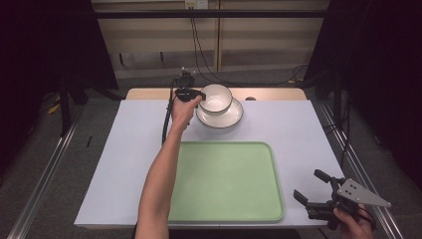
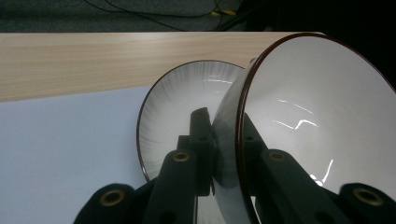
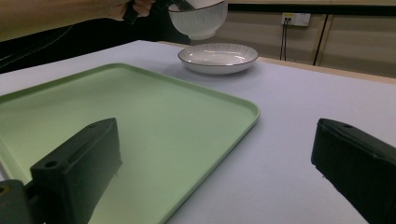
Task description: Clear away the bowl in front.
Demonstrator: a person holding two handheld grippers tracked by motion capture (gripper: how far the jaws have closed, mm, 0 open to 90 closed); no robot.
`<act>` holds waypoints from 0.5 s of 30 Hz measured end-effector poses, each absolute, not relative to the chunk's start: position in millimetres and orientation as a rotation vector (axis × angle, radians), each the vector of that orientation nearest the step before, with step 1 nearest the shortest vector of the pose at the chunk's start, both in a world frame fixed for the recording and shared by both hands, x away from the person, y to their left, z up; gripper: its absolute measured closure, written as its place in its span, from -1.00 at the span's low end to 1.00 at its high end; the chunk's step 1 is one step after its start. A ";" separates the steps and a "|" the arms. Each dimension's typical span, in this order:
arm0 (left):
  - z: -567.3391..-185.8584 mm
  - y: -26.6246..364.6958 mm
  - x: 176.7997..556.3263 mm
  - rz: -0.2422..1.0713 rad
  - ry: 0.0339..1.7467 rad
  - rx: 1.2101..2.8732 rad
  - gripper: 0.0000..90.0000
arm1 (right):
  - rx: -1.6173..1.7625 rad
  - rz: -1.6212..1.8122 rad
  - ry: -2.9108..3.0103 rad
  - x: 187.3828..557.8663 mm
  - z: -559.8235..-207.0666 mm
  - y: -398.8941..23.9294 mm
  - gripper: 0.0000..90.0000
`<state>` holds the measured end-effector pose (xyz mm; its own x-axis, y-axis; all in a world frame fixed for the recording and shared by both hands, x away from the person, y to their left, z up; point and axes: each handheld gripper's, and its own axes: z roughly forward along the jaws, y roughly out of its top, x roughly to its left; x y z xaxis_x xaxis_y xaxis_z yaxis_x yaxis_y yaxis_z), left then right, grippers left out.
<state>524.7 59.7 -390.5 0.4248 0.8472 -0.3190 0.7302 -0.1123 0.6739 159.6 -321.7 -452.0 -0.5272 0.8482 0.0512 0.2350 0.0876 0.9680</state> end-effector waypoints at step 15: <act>-373.9 70.3 509.6 0.176 1.268 1.902 0.81 | 1.061 1.460 1.826 159.8 -452.0 -321.5 -0.98</act>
<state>509.6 70.3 -373.9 0.4823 0.8195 -0.3095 0.7045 -0.1528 0.6930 159.8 -321.5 -452.0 -0.5254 0.8496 0.0462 0.2320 0.0909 0.9684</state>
